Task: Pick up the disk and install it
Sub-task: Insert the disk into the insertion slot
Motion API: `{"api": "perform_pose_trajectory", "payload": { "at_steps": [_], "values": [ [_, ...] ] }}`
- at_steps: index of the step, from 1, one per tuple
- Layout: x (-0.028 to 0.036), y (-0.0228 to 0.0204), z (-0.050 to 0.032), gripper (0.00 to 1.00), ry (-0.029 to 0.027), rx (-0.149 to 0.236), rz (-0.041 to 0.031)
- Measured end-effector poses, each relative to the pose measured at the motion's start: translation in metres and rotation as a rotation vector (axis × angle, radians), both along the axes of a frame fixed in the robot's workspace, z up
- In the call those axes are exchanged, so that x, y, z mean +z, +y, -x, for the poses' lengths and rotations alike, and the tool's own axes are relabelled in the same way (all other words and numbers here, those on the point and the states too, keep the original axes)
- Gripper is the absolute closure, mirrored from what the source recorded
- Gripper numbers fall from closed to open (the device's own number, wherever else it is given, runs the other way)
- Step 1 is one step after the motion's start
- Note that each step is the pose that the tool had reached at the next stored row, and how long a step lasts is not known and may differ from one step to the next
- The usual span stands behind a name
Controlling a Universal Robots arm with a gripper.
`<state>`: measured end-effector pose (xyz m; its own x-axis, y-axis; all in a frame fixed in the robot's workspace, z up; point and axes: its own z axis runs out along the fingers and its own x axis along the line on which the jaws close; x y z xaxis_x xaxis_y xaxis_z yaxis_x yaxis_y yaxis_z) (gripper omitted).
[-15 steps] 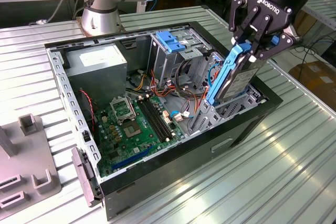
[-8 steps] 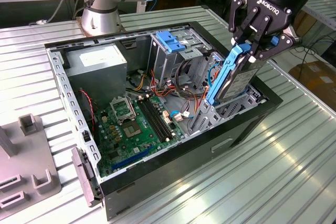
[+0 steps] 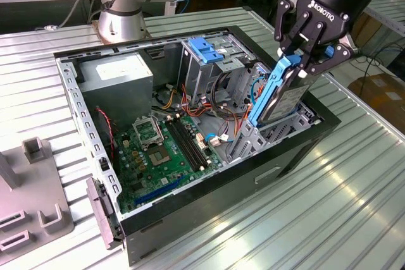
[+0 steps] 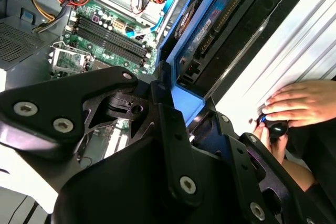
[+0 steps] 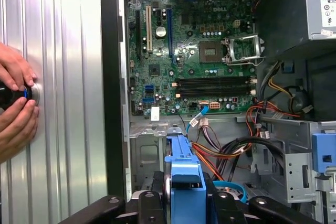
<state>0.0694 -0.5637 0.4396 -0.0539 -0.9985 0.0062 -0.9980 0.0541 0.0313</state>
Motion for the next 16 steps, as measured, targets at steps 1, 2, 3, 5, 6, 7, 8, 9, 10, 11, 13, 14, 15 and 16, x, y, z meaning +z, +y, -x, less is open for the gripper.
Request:
{"api": "perform_pose_trajectory", "payload": {
  "at_steps": [1, 2, 3, 5, 6, 7, 8, 9, 10, 11, 13, 14, 15, 16],
  "values": [
    [-0.0007, 0.0, 0.0, 0.63, 0.0, 0.0, 0.0001],
    [-0.0012, 0.0, 0.0, 0.63, 0.0, 0.0, 0.0],
    [-0.0018, 0.0, 0.0, 0.63, 0.0, 0.0, 0.0],
    [-0.0032, 0.0, 0.0, 0.63, 0.0, 0.0, 0.0001],
    [-0.0041, 0.0, 0.0, 0.63, 0.0, 0.0, 0.0001],
    [-0.0049, 0.0, 0.0, 0.63, 0.0, 0.0, 0.0001],
    [-0.0055, -0.0001, 0.0, 0.63, 0.0, 0.0, 0.0],
    [-0.0063, -0.0001, 0.0, 0.63, 0.0, 0.0, 0.0001],
    [-0.007, -0.0001, 0.0, 0.63, 0.0, 0.0, 0.0001],
    [-0.0075, -0.0001, 0.0, 0.63, 0.0, 0.0, 0.0],
    [-0.0087, -0.0001, 0.0, 0.63, 0.0, 0.0, 0.0],
    [-0.0093, -0.0001, -0.0001, 0.63, 0.0, 0.0, 0.0],
    [-0.0099, -0.0001, -0.0001, 0.63, 0.0, 0.0, 0.0001],
    [-0.0106, -0.0002, -0.0001, 0.63, 0.0, 0.0, 0.0001]
  ]
}}
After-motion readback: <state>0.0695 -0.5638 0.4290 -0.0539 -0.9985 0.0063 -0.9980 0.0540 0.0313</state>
